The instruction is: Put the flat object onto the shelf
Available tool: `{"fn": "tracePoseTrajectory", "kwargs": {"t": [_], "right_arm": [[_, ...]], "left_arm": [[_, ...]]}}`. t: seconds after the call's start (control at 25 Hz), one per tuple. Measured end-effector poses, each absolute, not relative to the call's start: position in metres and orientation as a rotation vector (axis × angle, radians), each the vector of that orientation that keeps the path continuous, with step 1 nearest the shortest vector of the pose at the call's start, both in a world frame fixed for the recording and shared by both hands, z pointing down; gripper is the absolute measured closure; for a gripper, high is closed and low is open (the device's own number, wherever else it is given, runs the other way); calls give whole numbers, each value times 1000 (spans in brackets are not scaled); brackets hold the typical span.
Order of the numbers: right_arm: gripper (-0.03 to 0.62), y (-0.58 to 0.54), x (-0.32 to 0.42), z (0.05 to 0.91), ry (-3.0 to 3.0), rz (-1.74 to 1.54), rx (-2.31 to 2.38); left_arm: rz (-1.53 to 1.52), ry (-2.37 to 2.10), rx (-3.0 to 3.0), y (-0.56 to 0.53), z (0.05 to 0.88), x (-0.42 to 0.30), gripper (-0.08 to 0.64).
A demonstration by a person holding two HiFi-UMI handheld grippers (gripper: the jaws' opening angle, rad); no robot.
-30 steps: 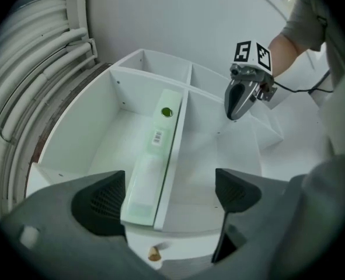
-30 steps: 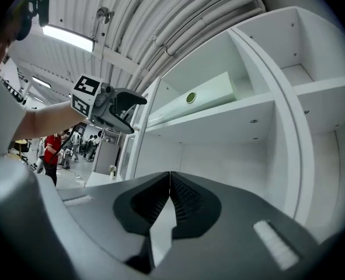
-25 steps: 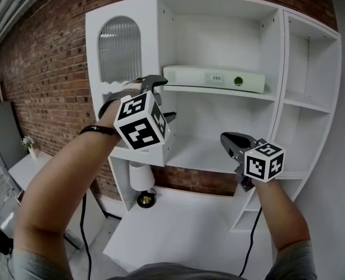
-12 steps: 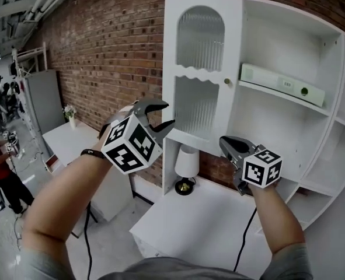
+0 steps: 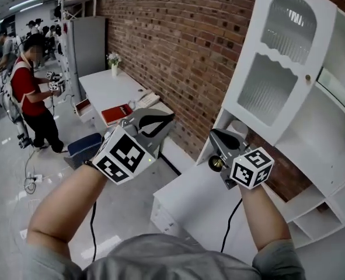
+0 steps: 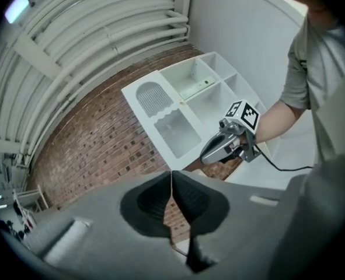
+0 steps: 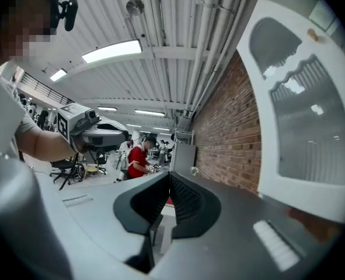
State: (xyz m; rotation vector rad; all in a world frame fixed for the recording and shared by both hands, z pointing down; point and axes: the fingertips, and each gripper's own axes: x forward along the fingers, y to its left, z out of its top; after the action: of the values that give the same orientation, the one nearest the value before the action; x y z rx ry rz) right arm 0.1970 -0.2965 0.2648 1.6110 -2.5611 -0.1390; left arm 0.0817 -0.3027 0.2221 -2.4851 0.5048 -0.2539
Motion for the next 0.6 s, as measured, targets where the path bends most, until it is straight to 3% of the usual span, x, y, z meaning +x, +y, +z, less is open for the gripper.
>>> {"fn": "tracePoseTrajectory", "kwargs": {"t": [0.6], "right_arm": [[581,-332,51,453,-2657,120,1227]], "left_arm": [[-296,958,-3010,-333,453,-94,560]]}}
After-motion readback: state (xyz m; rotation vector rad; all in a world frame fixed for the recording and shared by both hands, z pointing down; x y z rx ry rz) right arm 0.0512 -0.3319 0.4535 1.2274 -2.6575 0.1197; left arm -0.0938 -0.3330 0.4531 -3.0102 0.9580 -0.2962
